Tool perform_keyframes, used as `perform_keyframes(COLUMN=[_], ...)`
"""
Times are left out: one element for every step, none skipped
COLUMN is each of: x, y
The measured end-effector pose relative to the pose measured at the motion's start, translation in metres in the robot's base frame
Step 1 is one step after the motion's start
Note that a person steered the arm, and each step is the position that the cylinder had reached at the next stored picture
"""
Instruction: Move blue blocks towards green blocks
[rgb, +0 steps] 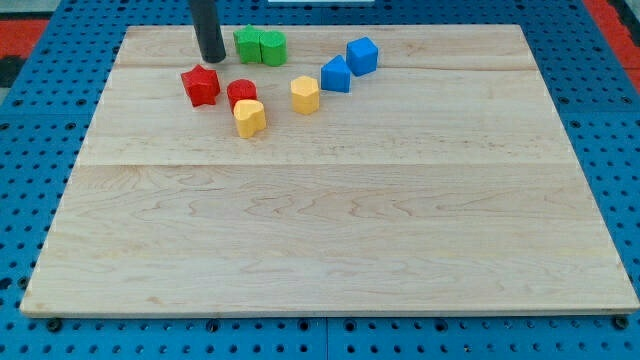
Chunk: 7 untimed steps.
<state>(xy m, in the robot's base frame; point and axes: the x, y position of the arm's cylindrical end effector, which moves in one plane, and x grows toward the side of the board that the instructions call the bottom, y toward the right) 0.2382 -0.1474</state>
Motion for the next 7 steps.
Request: perform_keyframes(x=[-0.018, 0.001, 0.029, 0.055, 0.055, 0.055, 0.055], y=[0.006, 0.010, 0.021, 0.039, 0.120, 0.139, 0.181])
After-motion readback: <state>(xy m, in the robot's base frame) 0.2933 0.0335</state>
